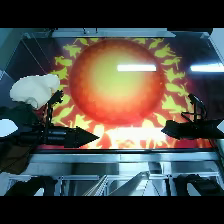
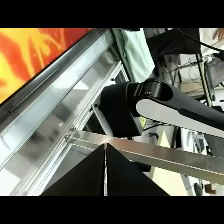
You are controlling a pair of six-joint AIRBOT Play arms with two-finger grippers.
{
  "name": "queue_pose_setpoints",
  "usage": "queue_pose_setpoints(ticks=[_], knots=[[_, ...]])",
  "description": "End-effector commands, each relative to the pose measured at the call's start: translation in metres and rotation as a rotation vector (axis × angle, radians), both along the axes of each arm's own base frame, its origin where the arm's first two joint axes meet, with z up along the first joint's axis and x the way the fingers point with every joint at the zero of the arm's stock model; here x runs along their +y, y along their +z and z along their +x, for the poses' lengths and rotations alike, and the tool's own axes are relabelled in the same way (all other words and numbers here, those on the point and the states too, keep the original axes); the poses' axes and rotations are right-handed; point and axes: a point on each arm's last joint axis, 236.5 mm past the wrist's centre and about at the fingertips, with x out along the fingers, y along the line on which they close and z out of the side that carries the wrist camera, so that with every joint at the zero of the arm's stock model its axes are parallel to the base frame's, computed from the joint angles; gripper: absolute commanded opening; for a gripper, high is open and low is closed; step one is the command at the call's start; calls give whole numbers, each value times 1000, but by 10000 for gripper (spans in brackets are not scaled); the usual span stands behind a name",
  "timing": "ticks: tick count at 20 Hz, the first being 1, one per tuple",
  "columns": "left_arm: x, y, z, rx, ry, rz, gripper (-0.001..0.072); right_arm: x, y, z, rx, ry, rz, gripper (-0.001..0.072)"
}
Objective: Fold the shirts.
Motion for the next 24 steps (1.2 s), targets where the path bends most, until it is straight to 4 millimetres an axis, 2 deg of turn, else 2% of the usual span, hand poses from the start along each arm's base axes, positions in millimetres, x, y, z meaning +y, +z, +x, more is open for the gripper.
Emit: queue_pose_setpoints(ticks=[1,3,4,5,6,7,8,10,12,13,14,16,18,21,24], knots=[[1,6,1,-28,17,-3,9,0,0,0,0,1,0,27],[12,11,16,-25,67,28,8,0,0,0,0,1,0,27],[27,13,33,-62,122,84,0,0,0,0,0,1,0,27],[54,16,59,-116,210,170,1,0,0,0,0,0,0,27],[86,23,86,-185,313,263,3,0,0,0,0,1,0,27],[131,34,119,-270,447,376,107,0,0,0,0,1,0,27],[176,46,145,-332,571,474,272,0,0,0,0,1,0,27],[273,68,186,-431,780,668,285,0,0,0,0,1,0,27],[355,65,212,-397,951,748,309,0,0,0,0,1,0,27],[394,52,221,-336,1020,760,622,0,0,0,0,1,0,27],[426,33,226,-248,1071,751,715,0,0,0,0,1,0,27],[473,-13,235,-82,1096,705,715,0,0,0,0,1,0,27],[500,-67,251,44,1067,676,714,0,0,0,0,1,0,27],[511,-139,289,133,1000,654,714,0,0,0,0,1,0,28],[503,-192,326,165,929,639,714,0,0,0,0,0,1,27]])
